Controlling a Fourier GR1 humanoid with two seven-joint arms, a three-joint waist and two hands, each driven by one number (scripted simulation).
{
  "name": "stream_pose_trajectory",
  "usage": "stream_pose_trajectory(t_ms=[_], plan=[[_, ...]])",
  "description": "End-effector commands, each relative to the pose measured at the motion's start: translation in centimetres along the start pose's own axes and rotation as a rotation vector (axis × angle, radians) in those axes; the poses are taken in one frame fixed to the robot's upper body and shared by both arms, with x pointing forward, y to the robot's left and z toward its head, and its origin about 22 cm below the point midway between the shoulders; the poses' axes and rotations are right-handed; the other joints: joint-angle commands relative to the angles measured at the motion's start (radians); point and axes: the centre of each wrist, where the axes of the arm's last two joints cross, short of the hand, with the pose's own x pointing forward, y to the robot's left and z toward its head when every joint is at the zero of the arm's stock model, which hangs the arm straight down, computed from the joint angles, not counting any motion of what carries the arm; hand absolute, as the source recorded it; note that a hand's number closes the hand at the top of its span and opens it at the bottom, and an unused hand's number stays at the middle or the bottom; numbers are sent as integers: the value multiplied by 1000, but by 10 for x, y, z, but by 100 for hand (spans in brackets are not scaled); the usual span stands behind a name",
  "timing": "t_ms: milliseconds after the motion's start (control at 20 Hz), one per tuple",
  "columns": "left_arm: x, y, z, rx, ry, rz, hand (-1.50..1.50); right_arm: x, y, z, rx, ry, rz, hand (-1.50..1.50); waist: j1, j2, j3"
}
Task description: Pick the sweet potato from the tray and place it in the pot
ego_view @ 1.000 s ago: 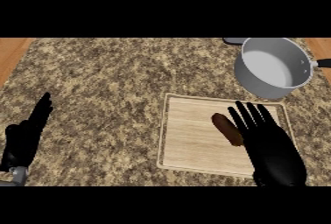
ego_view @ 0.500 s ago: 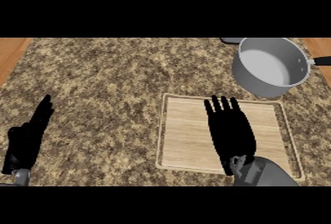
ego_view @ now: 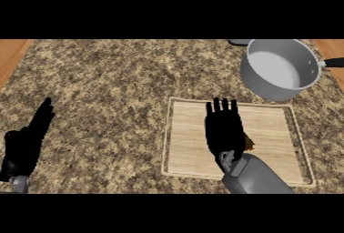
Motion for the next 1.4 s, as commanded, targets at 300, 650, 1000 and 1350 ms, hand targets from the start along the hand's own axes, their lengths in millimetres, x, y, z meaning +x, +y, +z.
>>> stream_pose_trajectory(t_ms=[300,650,1000,1350], plan=[[-9,6,4,13,3,-8,0,-6,16,-32,51,77,27,-150,-2,0,0],[-21,24,-1,4,3,-11,0,-8,33,-22,51,111,60,-150,-5,-1,0],[-3,-10,7,10,-6,-6,0,-3,42,-53,57,120,55,-150,-2,0,0],[-12,1,0,5,-8,4,0,-8,41,-58,60,17,127,150,-3,0,0]])
